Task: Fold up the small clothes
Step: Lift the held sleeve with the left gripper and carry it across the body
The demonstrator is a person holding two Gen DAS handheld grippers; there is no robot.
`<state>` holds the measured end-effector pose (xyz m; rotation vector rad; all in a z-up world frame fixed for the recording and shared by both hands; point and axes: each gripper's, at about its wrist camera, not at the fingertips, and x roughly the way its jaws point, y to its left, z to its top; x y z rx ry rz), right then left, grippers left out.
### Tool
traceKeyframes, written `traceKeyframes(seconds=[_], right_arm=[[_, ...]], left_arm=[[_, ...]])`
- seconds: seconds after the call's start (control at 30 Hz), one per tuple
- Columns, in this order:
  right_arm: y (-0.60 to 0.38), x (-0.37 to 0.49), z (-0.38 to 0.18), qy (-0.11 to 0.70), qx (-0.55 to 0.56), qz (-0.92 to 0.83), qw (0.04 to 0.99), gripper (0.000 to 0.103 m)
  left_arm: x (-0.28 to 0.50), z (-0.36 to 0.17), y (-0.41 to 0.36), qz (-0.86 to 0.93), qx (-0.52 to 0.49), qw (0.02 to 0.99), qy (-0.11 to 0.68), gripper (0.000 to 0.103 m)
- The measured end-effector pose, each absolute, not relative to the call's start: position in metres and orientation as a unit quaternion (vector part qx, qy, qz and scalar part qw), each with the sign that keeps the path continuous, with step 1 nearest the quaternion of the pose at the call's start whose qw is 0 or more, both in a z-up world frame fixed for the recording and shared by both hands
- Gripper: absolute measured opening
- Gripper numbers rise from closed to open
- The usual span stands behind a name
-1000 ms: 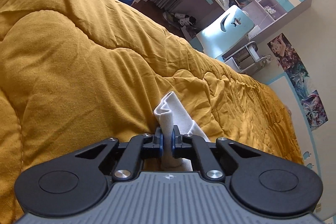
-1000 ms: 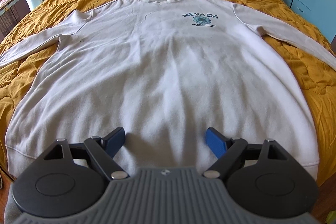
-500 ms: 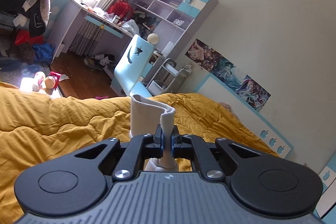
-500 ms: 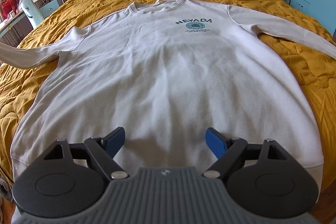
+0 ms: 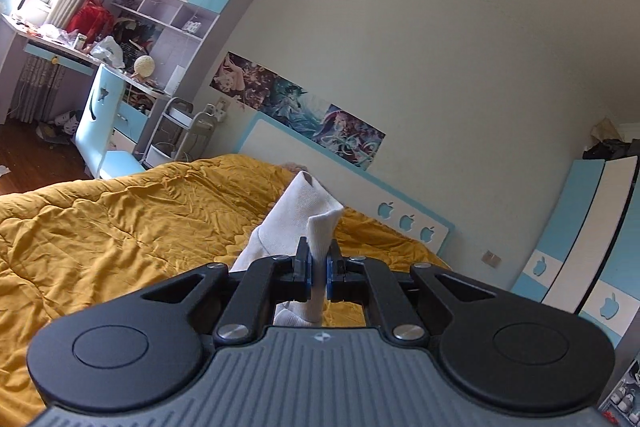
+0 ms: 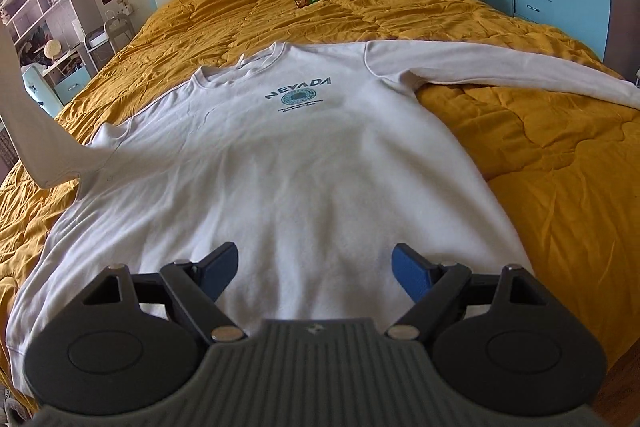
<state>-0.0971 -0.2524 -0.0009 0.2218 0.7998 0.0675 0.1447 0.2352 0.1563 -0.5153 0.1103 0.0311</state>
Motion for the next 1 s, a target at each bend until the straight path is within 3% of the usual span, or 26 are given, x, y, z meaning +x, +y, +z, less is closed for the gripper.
traceKeyframes(seconds=[0.47,0.93,1.0], right_arm=[[-0.307,-0.045,-0.021,0.344,0.076,0.038,0.935,0.080],[-0.304,-0.077,-0.033,0.333,0.097,0.047,0.937,0.082],[-0.300,-0.075,-0.035,0.335,0.085,0.045,0.937,0.083]], left_arm=[[0.199,0.087,0.062,-0.092,-0.263,0.951,0.136,0.006],[0.202,0.023,-0.072,-0.164,-0.160,0.945,0.233,0.006],[0.206,0.016,-0.087,-0.207,-0.120,0.929,0.281,0.018]])
